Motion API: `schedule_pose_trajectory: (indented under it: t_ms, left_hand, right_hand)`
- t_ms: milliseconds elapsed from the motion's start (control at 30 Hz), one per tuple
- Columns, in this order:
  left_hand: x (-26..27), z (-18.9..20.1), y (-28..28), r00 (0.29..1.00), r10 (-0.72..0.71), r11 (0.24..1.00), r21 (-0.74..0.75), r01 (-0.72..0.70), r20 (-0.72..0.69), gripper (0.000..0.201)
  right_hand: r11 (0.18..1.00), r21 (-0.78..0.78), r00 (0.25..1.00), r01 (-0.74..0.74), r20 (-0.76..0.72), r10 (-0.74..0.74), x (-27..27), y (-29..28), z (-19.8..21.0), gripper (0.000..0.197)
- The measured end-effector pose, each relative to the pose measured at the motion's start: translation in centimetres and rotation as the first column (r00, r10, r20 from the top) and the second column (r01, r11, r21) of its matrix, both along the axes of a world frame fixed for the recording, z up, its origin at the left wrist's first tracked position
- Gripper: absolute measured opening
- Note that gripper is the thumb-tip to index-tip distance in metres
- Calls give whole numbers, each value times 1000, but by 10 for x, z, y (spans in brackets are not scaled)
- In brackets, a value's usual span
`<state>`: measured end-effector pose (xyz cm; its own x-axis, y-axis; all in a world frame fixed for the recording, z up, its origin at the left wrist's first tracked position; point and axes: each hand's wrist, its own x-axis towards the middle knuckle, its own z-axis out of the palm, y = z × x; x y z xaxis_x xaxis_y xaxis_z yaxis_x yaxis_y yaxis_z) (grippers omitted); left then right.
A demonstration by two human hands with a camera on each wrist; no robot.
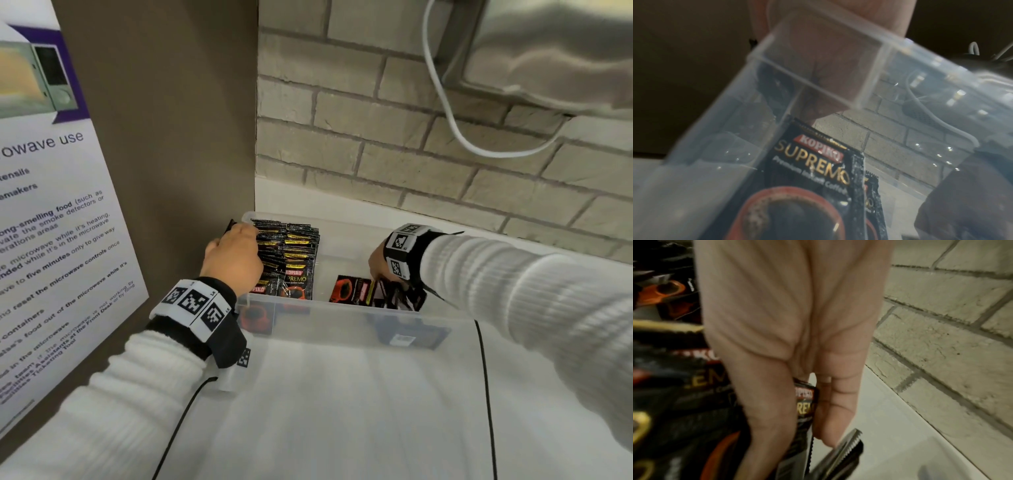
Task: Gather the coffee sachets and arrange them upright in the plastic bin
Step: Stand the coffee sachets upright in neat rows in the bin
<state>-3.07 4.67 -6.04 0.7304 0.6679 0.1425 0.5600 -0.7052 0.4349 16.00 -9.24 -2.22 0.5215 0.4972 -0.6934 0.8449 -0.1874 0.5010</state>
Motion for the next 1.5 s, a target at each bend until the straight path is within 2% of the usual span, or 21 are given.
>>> schedule_pose_trajectory:
  t_ms: [100, 133, 200, 267, 400, 467, 533, 600, 633, 667, 767, 833, 933, 1000, 1067, 1133, 1200, 1300, 1367, 1433, 1500]
  left_hand:
    - [-1, 0, 0, 1000, -5, 1000, -5, 5, 1, 49]
    - [-1, 0, 0, 1000, -7, 1000, -6, 7, 3, 49]
    - [-1, 0, 0, 1000, -8, 1000, -6, 8, -2, 50]
    - [0, 1, -1, 1000, -8, 1000, -5, 8, -7, 51]
    - [-3, 2, -3, 1000, -21, 1000, -13, 21, -3, 53]
    - [-2, 3, -3, 1000, -24, 998, -56, 23, -18, 54]
    - [-2, 8, -6, 1000, -14, 995, -96, 14, 8, 46]
    - [-3, 16, -12, 989, -50, 990, -127, 68, 139, 40]
    - [-4, 23, -17, 968, -102, 973, -180, 145, 231, 42]
    - [-4, 29, -23, 929, -160, 934, -254, 252, 334, 45]
    - [0, 45, -42, 808, -240, 687, -494, 533, 538, 57]
    - [7, 47, -50, 781, -200, 548, -593, 590, 592, 66]
    - [16, 43, -57, 760, -95, 340, -696, 632, 643, 52]
    - [20, 39, -58, 744, -22, 194, -727, 658, 668, 42]
    - [21, 35, -56, 732, 74, 99, -735, 671, 678, 39]
    - [20, 33, -51, 725, 176, 91, -744, 662, 666, 38]
    - [17, 32, -44, 729, 234, 136, -765, 630, 643, 36]
    - [12, 31, -34, 734, 254, 190, -776, 601, 630, 27]
    - [8, 31, -32, 709, 311, 213, -773, 597, 633, 29]
    - [4, 29, -31, 687, 362, 260, -776, 575, 630, 31]
    - [3, 25, -30, 668, 388, 316, -772, 551, 636, 46]
  right_hand:
    - [988, 46, 985, -148, 92, 144, -4, -5, 3, 31]
    - [986, 120, 991, -112, 84, 103, -6, -7, 4, 31]
    - [986, 156, 997, -59, 66, 49, -5, -7, 7, 36]
    - [981, 176, 995, -88, 71, 76, -3, -7, 19, 39]
    - [914, 397, 997, -82, 43, 71, -1, -17, 58, 40]
    - [855, 516, 998, -58, 30, 49, -1, -24, 76, 38]
    - [757, 653, 999, -19, -9, 33, -4, -33, 92, 35]
    - [651, 758, 996, 43, -80, 27, -9, -40, 103, 26]
    - [599, 796, 991, 92, -134, 26, -11, -43, 106, 17]
    - [549, 820, 977, 164, -214, 28, -16, -46, 108, 7]
    - [398, 801, 856, 447, -513, 70, -30, -47, 105, 19]
    - [310, 741, 751, 596, -651, 112, -39, -45, 97, 21]
    - [248, 645, 630, 723, -762, 148, -49, -39, 77, 18]
    - [203, 618, 599, 759, -786, 152, -54, -35, 63, 15]
    - [99, 616, 597, 782, -785, 166, -57, -29, 48, 23]
    - [-46, 528, 524, 848, -822, 221, -61, -25, 34, 21]
    - [-167, 376, 410, 912, -856, 315, -66, -21, 20, 19]
    - [-327, 253, 375, 910, -840, 392, -73, -16, 0, 33]
    - [-397, 182, 359, 899, -826, 434, -76, -12, -10, 40]
    - [-428, 108, 328, 897, -814, 480, -76, -10, -15, 43]
    - [-439, 25, 292, 898, -781, 553, -77, -8, -17, 43]
